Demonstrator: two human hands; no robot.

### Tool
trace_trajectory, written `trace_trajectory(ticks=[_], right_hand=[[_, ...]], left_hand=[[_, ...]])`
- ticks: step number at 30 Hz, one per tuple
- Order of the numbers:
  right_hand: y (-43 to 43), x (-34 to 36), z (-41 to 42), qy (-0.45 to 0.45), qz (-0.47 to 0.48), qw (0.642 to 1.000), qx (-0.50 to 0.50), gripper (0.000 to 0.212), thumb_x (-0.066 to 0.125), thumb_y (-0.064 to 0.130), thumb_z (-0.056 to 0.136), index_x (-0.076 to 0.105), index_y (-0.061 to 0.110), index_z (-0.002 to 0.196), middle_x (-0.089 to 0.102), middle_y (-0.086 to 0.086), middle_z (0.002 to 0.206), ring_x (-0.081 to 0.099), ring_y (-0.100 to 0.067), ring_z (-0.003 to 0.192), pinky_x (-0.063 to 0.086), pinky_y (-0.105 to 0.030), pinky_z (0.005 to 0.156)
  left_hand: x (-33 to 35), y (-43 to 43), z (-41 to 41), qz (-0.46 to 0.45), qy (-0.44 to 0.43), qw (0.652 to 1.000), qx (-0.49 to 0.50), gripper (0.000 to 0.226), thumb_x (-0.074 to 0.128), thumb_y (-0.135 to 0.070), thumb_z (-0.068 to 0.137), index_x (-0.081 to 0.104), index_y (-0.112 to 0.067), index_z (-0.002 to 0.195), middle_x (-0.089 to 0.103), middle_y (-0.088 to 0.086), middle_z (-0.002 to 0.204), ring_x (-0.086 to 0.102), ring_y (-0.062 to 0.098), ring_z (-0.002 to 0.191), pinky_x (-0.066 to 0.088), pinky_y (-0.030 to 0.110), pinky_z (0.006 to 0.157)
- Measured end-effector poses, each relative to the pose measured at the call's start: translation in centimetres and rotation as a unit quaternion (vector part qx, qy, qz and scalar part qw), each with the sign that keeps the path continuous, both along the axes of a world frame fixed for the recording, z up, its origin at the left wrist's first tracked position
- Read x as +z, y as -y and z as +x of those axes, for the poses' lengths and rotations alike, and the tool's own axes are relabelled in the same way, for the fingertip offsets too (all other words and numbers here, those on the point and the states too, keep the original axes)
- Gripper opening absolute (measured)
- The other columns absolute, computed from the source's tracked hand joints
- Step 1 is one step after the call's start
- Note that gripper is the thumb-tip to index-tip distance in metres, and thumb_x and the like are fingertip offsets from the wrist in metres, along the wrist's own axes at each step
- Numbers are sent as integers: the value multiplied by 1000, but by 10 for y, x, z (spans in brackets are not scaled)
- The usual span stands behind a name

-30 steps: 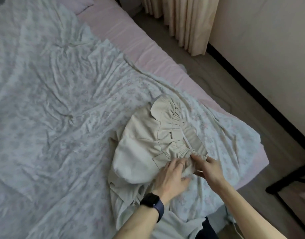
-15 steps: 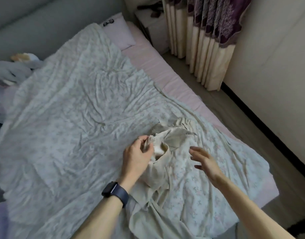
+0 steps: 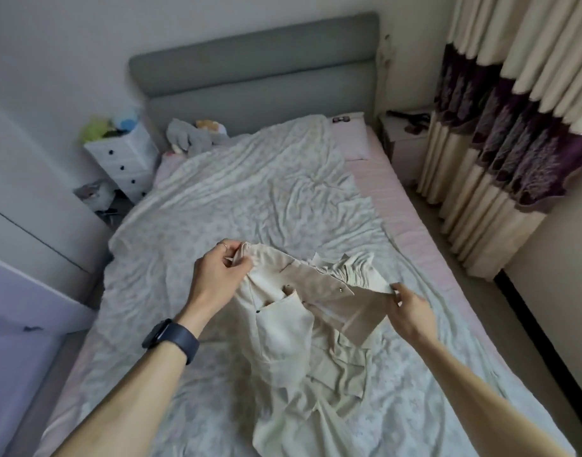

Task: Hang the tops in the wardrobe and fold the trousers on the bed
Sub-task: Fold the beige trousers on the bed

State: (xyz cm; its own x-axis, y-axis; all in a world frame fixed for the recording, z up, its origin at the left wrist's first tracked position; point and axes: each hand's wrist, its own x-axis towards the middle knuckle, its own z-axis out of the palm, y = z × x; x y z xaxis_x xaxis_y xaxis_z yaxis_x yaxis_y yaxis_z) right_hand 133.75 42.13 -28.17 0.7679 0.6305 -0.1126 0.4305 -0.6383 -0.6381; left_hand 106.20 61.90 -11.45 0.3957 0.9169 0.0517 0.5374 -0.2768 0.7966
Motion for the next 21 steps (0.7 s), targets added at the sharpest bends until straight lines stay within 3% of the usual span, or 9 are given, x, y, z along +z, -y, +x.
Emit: trace_trajectory(ticks=[3, 5, 8, 12, 14, 16, 17, 19, 21], right_hand=[[-17, 41, 4, -4, 15, 999, 33, 14, 46, 21, 99, 53, 13, 109, 71, -17, 99, 63, -40, 88, 50, -42, 69], [-32, 71, 7, -35, 28, 997, 60, 17, 45, 13, 96, 46, 17, 112, 72, -13, 83, 67, -38, 79, 53, -43, 68], [-56, 129, 2, -88, 23, 989, 117, 38, 43, 7, 88, 59, 27, 116, 66, 1, 53, 61, -19, 50, 51, -27, 50], [-65, 194, -20, -198, 47, 971, 123, 43, 38, 0, 88, 77, 13, 102, 76, -9, 80, 73, -30, 72, 59, -33, 62], [-59, 218, -36, -222, 78, 965, 116, 32, 45, 6, 92, 76, 5, 101, 76, -8, 89, 74, -28, 78, 54, -29, 65], [-45, 241, -63, -158, 88, 974, 139, 27, 60, 24, 83, 76, 8, 97, 75, -3, 87, 71, -20, 79, 52, -31, 73], [-37, 249, -75, -73, 65, 983, 155, 34, 63, 36, 76, 76, 11, 95, 75, 1, 85, 69, -17, 81, 53, -32, 78], [-18, 261, -107, 96, 32, 985, 143, 34, 63, 51, 75, 74, 21, 88, 75, 3, 83, 69, -22, 87, 54, -34, 80], [-2, 267, -124, 181, 31, 977, 107, 27, 60, 54, 84, 73, 30, 87, 72, 1, 81, 66, -30, 87, 51, -35, 70]], left_hand=[[4, -5, -31, 23, -60, 998, 21, 13, 69, -24, 89, 63, -35, 91, 69, -14, 88, 65, 5, 77, 50, 27, 70], [9, -10, -46, 37, -103, 994, 25, 8, 65, -29, 91, 60, -31, 97, 70, -8, 84, 65, 16, 73, 52, 37, 69], [26, -15, -64, 90, -147, 985, 22, 22, 60, -31, 93, 53, -30, 114, 69, 2, 90, 64, 27, 80, 55, 47, 75], [58, -15, -92, 162, -158, 974, -6, 32, 49, -18, 97, 47, -44, 116, 53, -4, 73, 53, 22, 64, 45, 37, 61], [68, -17, -105, 184, -157, 970, -12, 32, 46, -17, 97, 52, -45, 110, 57, -7, 86, 54, 21, 69, 42, 33, 63], [77, -18, -124, 198, -144, 969, -21, 35, 45, -15, 96, 53, -43, 115, 60, -5, 107, 56, 23, 79, 42, 34, 68], [81, -20, -133, 208, -140, 967, -31, 40, 44, -13, 96, 51, -44, 121, 58, -3, 112, 56, 25, 83, 42, 35, 71], [89, -18, -158, 217, -125, 966, -65, 49, 43, -12, 96, 48, -49, 128, 56, -3, 110, 57, 25, 90, 45, 37, 76], [91, -17, -170, 214, -114, 965, -96, 47, 44, -10, 95, 52, -53, 114, 54, -10, 103, 58, 18, 88, 49, 39, 79]])
